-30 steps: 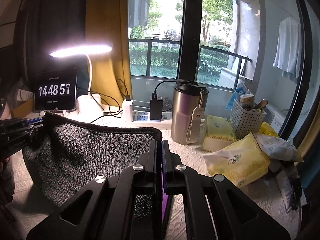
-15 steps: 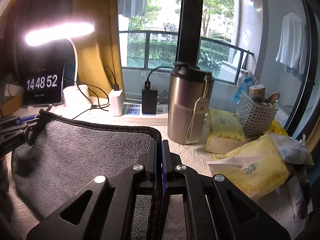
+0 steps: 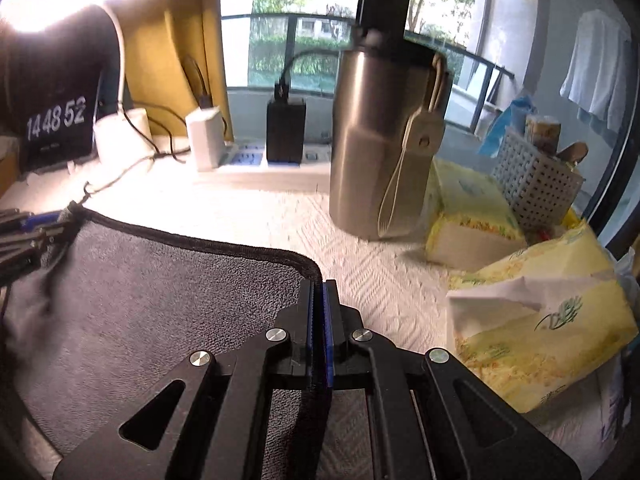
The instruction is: Fold towel
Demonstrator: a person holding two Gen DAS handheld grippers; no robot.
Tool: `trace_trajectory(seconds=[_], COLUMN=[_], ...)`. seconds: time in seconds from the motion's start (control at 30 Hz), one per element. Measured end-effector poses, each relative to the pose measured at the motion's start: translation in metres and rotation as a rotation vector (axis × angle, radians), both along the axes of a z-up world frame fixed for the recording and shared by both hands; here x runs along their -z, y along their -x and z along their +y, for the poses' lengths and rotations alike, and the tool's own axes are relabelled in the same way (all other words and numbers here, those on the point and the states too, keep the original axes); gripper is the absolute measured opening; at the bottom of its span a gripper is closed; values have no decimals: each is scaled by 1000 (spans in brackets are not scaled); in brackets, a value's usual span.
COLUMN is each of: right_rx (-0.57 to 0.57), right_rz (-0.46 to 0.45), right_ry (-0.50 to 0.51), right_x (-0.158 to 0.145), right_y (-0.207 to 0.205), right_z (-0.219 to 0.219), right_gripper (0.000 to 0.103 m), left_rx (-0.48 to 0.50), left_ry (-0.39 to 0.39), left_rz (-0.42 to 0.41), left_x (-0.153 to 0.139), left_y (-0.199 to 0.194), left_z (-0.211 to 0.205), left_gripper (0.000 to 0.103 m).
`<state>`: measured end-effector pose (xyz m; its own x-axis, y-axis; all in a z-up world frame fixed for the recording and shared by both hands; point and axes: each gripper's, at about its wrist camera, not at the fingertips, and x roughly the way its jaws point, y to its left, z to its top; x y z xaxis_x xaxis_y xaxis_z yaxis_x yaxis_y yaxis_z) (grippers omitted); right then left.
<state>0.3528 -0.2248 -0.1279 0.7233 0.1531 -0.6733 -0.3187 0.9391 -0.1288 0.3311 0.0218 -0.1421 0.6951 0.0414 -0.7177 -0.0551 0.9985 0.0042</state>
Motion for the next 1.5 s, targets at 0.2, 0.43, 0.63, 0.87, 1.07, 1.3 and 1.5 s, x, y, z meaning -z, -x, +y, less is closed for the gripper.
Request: trace_trajectory(seconds=[0.2, 0.43, 0.63, 0.87, 1.07, 1.3, 1.5], right_rx=[9, 22, 37, 32, 30, 29, 28], right_rz=[29, 59, 36, -1, -33, -64, -90], right_ry=[14, 19, 8, -2, -5, -11, -14], right_x=[3, 2, -13, -31, -47, -62, -73], right_y=[-4, -4, 4, 22, 42, 64, 83], right_z=[1, 1, 0, 3, 5, 6, 7], right_gripper=[5, 6, 24, 25, 25, 25, 25], left_rx=[-51, -66, -72, -73, -72, -66, -59], left_ry=[0, 7, 19, 31, 43, 54, 57], left_rz=[-3, -25, -51, -89, -124, -164, -196], left_x=[-4, -13, -26, -43, -56, -71, -81], left_y=[2, 11, 25, 44, 62, 83, 102], left_z=[7, 13, 14, 14, 15, 14, 12], left_gripper=[40, 49, 49, 49, 49, 49, 49])
